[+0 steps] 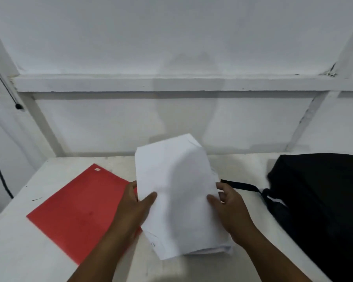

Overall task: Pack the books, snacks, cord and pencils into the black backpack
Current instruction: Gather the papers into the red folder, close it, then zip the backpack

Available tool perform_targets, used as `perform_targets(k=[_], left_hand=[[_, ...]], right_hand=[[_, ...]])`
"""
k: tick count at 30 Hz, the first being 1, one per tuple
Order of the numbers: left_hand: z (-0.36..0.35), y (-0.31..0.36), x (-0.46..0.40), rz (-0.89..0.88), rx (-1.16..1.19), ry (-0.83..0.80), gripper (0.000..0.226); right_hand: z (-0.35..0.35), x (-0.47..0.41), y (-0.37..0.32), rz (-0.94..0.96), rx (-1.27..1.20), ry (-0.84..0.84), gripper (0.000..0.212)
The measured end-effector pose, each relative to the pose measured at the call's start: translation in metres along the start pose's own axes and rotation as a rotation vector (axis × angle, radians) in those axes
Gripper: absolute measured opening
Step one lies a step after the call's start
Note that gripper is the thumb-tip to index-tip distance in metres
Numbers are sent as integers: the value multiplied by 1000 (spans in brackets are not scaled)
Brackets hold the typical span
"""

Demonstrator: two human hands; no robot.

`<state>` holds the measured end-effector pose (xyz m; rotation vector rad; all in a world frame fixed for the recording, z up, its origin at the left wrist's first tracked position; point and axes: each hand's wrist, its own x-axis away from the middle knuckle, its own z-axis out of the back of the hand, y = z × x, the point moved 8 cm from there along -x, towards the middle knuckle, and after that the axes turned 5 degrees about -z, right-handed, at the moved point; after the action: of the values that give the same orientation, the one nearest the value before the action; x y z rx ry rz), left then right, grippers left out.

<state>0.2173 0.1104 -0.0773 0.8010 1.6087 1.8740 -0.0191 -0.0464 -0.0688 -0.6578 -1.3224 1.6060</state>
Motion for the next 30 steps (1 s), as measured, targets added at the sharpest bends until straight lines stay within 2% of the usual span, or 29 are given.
perform_targets(k=[4, 6, 8, 11, 13, 15, 18, 21, 24, 30], left_hand=[[-27, -28, 6, 28, 9, 50, 79], [-37, -32, 8, -5, -39, 43, 75], [-44, -35, 6, -70, -173, 9, 66], [-49, -43, 5, -188, -436, -49, 51], [-51, -55, 6, -268, -575, -43, 46], [-49, -58, 10, -345, -618, 38, 41], [-40, -56, 13, -310, -467, 120, 27], [-36, -62, 11, -314, -431, 99, 33], [-38, -66, 7, -361, -553, 100, 38], [-39, -71, 0, -388, -577, 129, 32]], right_hand=[[22, 0, 38, -96, 1, 18, 33], [28, 0, 48, -85, 63, 9, 37], [29, -2, 55, -29, 203, -17, 41], [31, -9, 72, 93, 580, -16, 46], [28, -12, 86, 148, 734, -21, 47], [25, -11, 93, 176, 762, 0, 50], [26, -12, 95, 204, 748, 72, 50], [28, -14, 96, 186, 741, 102, 57], [28, -19, 98, 139, 756, 114, 63], [26, -23, 96, 50, 792, 49, 84]])
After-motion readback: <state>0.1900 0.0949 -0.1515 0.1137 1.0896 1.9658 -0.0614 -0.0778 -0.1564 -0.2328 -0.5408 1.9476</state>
